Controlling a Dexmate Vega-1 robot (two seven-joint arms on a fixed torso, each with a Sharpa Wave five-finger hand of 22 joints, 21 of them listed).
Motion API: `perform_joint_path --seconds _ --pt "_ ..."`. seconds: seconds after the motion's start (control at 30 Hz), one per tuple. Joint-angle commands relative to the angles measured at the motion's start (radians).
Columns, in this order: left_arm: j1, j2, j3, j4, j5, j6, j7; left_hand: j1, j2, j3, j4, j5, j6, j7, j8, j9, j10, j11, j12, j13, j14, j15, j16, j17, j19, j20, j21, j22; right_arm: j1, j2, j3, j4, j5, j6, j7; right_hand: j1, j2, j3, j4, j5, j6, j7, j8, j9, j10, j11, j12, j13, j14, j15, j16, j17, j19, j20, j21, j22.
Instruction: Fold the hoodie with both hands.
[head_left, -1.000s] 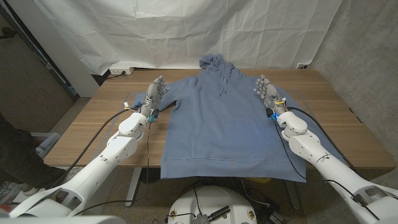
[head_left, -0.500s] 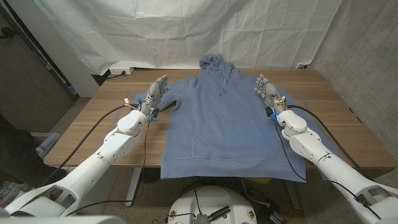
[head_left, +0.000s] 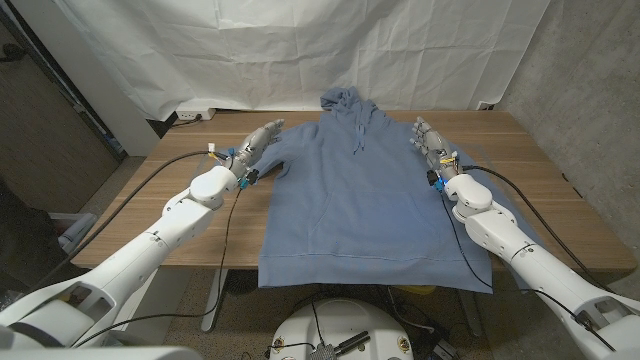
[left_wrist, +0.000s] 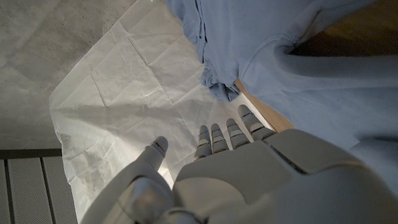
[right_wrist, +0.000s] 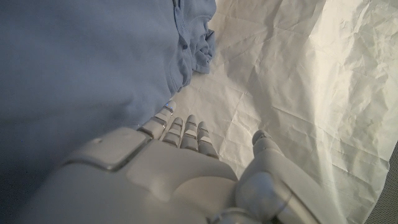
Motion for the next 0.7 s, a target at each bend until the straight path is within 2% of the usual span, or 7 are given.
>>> perform_joint_path --seconds 0.03,0.1,0.5,0.7 --pt "-0.065 0.058 0.063 -0.059 0.136 0.086 -0.01 -0.008 0.061 0.009 0.002 0.004 0.016 0.001 0.002 0.002 0.014 -0.007 0.004 0.005 0.019 0.002 0.007 0.002 0.005 -0.001 -0.001 0.005 0.008 -0.013 -0.006 -0.026 -0.057 -0.02 -0.054 0.017 0.001 0.009 -0.001 0.006 0.011 0.004 0.005 0.002 0.012 0.004 0.007 0.004 0.004 0.002 0.006 0.003 0.012 0.001 0.005 0.001" --pt "-0.075 0.064 0.072 -0.065 0.149 0.098 -0.024 -0.008 0.061 0.011 0.001 0.004 0.023 0.003 0.001 0.002 0.02 -0.002 0.004 0.005 0.023 0.002 0.006 0.002 0.007 -0.001 -0.001 0.005 0.009 -0.015 -0.007 -0.032 -0.072 -0.025 -0.068 0.018 0.002 0.01 -0.002 0.006 0.013 0.003 0.006 0.002 0.015 0.005 0.008 0.004 0.006 0.003 0.006 0.003 0.013 0.001 0.006 0.001" --pt "-0.101 0.122 0.12 -0.163 0.271 0.232 -0.048 0.007 0.06 0.028 -0.012 0.002 0.093 -0.001 0.006 0.002 0.062 -0.013 0.005 0.005 0.054 -0.007 0.003 0.0 0.021 -0.011 -0.006 0.005 -0.003 -0.027 -0.006 -0.094 -0.155 -0.079 -0.178 0.03 0.013 0.021 -0.009 0.005 0.04 0.005 0.013 0.002 0.034 0.01 0.013 0.004 0.023 0.005 0.01 0.003 0.026 -0.006 0.009 0.001" --pt "-0.11 0.142 0.138 -0.206 0.318 0.283 -0.069 0.013 0.058 0.037 -0.016 0.0 0.145 0.0 0.012 0.002 0.099 -0.015 0.01 0.005 0.078 -0.015 0.003 -0.001 0.031 -0.015 -0.008 0.005 -0.006 -0.04 -0.009 -0.124 -0.187 -0.118 -0.206 0.034 0.015 0.024 -0.011 0.004 0.049 0.005 0.015 0.002 0.039 0.012 0.014 0.003 0.026 0.004 0.011 0.003 0.029 -0.007 0.009 0.001"
